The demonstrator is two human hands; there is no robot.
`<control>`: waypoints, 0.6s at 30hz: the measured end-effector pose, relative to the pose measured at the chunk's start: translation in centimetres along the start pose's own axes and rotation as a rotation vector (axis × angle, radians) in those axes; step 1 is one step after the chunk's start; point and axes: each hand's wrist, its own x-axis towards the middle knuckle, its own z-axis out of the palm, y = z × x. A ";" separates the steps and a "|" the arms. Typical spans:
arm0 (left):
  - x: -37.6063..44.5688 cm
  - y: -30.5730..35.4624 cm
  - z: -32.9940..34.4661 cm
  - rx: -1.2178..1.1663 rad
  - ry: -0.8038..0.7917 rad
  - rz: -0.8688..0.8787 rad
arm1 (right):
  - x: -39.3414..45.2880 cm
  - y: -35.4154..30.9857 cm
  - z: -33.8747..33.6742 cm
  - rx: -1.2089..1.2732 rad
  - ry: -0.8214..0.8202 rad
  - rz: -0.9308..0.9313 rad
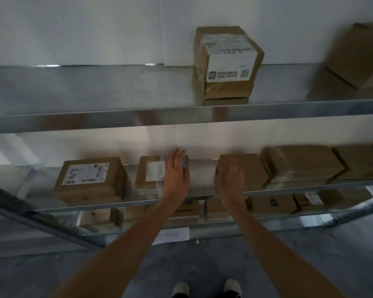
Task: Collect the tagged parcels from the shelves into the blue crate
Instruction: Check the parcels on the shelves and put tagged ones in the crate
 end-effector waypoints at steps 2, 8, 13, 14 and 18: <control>0.0 2.4 2.9 -0.077 -0.078 -0.052 | 1.6 2.2 -2.2 -0.039 0.121 0.114; 0.3 7.9 10.9 -0.431 -0.297 -0.616 | 5.3 9.1 -7.0 0.207 -0.065 0.362; 1.2 4.1 17.6 -0.623 -0.225 -0.829 | 6.8 11.3 -9.0 0.462 -0.405 0.481; 1.1 3.2 18.5 -0.627 -0.186 -0.839 | 6.9 11.4 -9.3 0.457 -0.460 0.442; 0.4 9.2 16.3 -0.632 -0.028 -0.878 | 7.2 11.5 -10.5 0.571 -0.456 0.344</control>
